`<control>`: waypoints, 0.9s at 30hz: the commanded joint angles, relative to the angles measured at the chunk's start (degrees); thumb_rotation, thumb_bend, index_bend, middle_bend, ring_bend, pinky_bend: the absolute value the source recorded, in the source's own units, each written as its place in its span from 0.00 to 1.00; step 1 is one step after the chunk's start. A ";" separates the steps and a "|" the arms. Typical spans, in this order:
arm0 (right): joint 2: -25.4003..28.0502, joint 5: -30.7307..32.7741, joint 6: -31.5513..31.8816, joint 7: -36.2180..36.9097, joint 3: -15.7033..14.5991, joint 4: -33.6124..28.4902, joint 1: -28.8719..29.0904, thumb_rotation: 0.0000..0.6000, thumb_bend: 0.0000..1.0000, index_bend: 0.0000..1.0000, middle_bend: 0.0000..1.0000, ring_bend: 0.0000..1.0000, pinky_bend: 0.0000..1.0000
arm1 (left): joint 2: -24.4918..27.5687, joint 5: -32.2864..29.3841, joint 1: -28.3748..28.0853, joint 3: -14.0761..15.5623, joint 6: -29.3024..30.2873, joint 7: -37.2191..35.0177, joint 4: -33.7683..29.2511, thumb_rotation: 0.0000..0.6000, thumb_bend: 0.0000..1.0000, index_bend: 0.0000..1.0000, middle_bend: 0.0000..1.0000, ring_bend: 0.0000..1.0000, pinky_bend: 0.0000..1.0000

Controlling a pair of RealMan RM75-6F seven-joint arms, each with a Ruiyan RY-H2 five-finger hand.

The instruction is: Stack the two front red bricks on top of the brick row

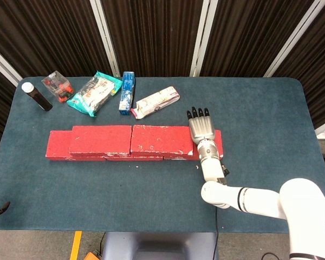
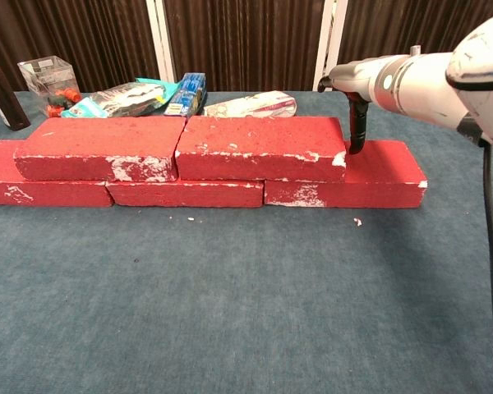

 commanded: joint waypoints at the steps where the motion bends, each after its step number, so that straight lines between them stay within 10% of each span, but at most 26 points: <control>1: -0.27 -0.14 0.13 0.06 0.16 0.14 -0.01 1.00 0.00 0.14 0.10 0.00 0.00 | 0.01 0.00 0.02 -0.01 0.02 -0.02 0.02 1.00 0.23 0.00 0.00 0.00 0.03; 27: -1.65 -0.52 -0.07 0.35 1.60 0.56 -0.21 1.00 0.00 0.14 0.10 0.00 0.00 | 0.06 -0.38 0.17 -0.13 0.07 0.03 -0.18 1.00 0.23 0.00 0.00 0.00 0.03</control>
